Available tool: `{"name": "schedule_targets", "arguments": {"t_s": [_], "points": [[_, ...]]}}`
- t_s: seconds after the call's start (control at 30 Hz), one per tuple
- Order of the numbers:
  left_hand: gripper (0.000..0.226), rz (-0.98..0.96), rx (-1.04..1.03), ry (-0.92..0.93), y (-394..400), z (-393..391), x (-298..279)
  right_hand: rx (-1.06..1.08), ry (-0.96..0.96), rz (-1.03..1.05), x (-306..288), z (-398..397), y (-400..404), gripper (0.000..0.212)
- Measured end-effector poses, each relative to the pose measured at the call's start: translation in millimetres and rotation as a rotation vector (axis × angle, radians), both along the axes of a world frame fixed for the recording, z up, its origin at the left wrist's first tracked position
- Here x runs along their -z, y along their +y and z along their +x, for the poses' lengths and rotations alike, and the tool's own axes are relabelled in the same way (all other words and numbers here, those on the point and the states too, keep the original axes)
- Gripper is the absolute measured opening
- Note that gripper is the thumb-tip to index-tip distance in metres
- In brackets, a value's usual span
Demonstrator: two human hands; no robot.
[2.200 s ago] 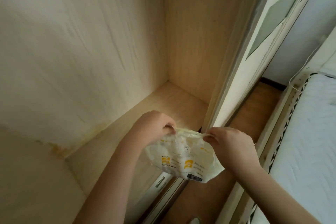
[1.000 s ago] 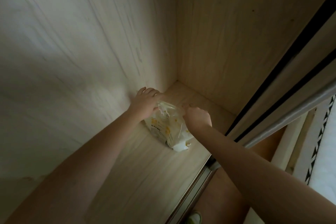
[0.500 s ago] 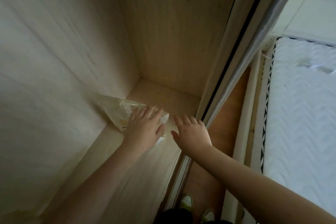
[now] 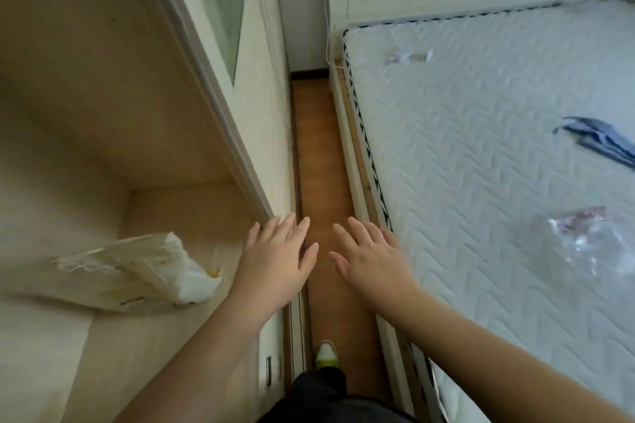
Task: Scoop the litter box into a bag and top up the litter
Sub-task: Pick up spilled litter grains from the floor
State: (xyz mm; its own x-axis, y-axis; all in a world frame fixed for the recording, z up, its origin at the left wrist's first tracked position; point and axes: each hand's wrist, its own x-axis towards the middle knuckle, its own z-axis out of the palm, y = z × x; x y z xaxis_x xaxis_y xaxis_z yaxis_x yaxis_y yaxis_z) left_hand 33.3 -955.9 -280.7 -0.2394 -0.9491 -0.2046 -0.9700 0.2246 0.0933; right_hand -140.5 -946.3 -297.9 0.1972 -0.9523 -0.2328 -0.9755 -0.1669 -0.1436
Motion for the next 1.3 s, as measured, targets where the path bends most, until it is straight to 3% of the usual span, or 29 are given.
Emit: {"name": "schedule_targets", "arguments": {"t_s": [0.17,0.3,0.43,0.5,0.63,0.93,1.17,1.3], "points": [[0.059,0.027,0.189,0.003,9.2,-91.0,-11.6,0.181,-0.016,0.007,-8.1,-80.7,45.5,0.058],[0.064,0.006,0.364,-0.014,21.1,-160.0,-21.1,0.341,-0.021,-0.009,-18.9,-142.2,84.7,0.079],[0.066,0.018,0.515,0.005,33.9,-223.5,-23.4,0.521,-0.025,0.013,-24.5,-198.9,123.1,0.083],[0.075,0.022,0.611,-0.022,38.6,-255.1,-23.4,0.619,-0.034,0.047,-24.7,-221.9,140.2,0.074],[0.060,0.050,0.797,-0.010,43.3,-319.2,-21.7,0.811,-0.032,0.067,-20.8,-259.3,167.6,0.059],[0.059,-0.005,1.295,0.027,83.0,-437.4,-31.1,1.248,-0.031,0.017,-28.0,-308.0,247.9,0.057],[0.062,0.007,1.597,0.072,155.2,-477.7,-39.1,1.532,0.063,-0.020,-43.3,-302.8,323.8,0.059],[0.062,0.042,1.728,0.111,203.9,-490.3,-41.3,1.664,0.099,-0.032,-46.8,-292.5,369.3,0.079]]}}
